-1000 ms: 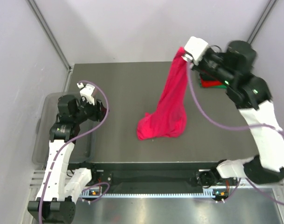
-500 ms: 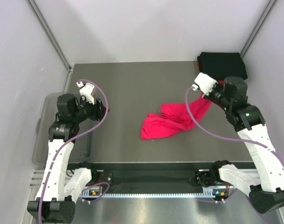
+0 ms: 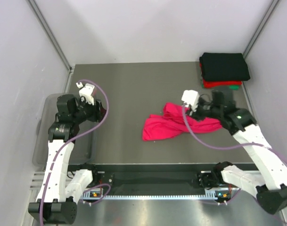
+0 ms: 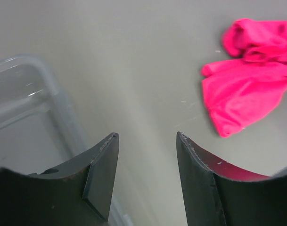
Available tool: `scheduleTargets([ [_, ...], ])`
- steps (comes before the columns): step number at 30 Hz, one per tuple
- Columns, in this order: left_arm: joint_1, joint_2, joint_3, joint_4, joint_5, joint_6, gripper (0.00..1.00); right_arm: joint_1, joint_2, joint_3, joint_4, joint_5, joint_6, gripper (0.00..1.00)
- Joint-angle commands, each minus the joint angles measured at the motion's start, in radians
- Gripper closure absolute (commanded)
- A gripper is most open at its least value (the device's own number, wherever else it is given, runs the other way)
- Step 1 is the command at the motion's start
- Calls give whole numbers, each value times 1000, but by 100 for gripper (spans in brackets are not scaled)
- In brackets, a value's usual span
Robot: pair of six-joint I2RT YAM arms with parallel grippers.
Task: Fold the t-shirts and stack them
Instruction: Flatten the tshirt out
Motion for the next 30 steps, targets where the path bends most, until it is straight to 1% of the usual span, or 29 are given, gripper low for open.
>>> scheduleTargets([
  [1, 43, 37, 101, -29, -89, 47, 43, 116, 119, -57, 43, -171, 26, 55],
  [2, 51, 79, 124, -38, -95, 54, 43, 188, 147, -61, 59, -133, 18, 56],
  [4, 69, 138, 194, -58, -108, 52, 43, 258, 225, -77, 114, -86, -6, 57],
  [5, 77, 159, 214, -59, -114, 46, 43, 330, 252, -80, 135, -47, -8, 57],
  [6, 81, 172, 247, -58, -114, 40, 43, 361, 302, -83, 157, -25, -8, 57],
  [7, 91, 192, 256, -53, -114, 40, 43, 390, 328, -94, 210, 12, -10, 55],
  [8, 95, 197, 262, -50, -111, 38, 43, 447, 353, -95, 230, 29, -8, 55],
  [9, 98, 203, 267, -46, -112, 35, 43, 472, 402, -98, 250, 39, -8, 54],
  [11, 109, 206, 264, -39, -112, 34, 43, 535, 440, -114, 324, 79, 12, 53],
  [14, 109, 202, 256, -39, -111, 29, 43, 591, 508, -127, 402, 116, 29, 50],
  [16, 108, 194, 248, -39, -106, 26, 43, 615, 562, -127, 450, 157, 44, 45],
  [19, 111, 194, 241, -32, -88, 17, 43, 647, 618, -124, 499, 211, 49, 43],
  [25, 111, 174, 213, -23, -68, 2, 43, 673, 718, -100, 550, 280, 26, 44],
  [27, 111, 165, 196, -21, -65, 0, 43, 671, 759, -83, 550, 290, 27, 45],
  [30, 111, 145, 170, -15, -63, 0, 43, 673, 796, -60, 562, 317, 43, 62],
])
